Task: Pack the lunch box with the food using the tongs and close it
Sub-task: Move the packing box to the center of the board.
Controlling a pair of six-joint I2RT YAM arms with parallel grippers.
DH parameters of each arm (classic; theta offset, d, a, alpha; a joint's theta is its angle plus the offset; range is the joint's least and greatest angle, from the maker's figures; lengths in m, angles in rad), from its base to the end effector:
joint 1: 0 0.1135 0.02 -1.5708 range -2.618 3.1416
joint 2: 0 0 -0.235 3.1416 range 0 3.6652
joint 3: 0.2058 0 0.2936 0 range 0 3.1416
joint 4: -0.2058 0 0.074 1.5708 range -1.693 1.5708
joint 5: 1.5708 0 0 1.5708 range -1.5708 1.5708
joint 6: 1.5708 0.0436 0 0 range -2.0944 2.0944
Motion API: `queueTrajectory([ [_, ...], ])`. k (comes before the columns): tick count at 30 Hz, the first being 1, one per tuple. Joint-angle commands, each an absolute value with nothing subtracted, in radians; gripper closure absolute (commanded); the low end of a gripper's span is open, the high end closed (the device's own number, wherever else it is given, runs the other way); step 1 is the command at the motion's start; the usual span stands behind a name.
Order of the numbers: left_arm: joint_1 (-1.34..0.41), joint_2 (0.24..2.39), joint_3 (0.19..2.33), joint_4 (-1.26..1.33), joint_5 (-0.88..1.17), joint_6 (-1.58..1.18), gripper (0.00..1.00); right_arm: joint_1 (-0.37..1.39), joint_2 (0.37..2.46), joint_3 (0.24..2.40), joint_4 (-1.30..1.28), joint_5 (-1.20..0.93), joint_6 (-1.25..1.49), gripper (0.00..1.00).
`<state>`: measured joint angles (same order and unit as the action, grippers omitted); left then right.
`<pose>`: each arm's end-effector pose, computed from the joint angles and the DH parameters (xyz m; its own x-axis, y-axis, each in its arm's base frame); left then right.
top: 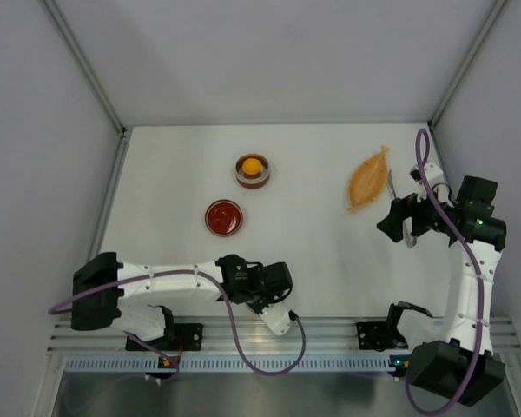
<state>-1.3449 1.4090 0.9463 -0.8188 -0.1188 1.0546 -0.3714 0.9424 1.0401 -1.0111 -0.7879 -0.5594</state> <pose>0.0721 -0.2908 0.1584 0.7291 0.6831 -0.0420 0.6606 -0.6864 0.3042 0.2219 -0.0532 0.3084 -0.5468 -0.1887 -0.8157 -0.5166 0.8428 0.1513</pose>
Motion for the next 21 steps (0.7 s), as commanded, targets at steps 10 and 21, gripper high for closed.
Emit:
queueTrajectory([
  [10, -1.305, 1.627, 1.135, -0.778, -0.087, 1.051, 0.98, -0.4, 0.916, 1.043, -1.014, -0.813, -0.584, 0.01],
  [21, -1.307, 1.773, 1.267, -0.595, -0.097, 1.069, 0.98, -0.498, 0.926, 1.043, -1.074, -0.841, -0.673, 0.01],
])
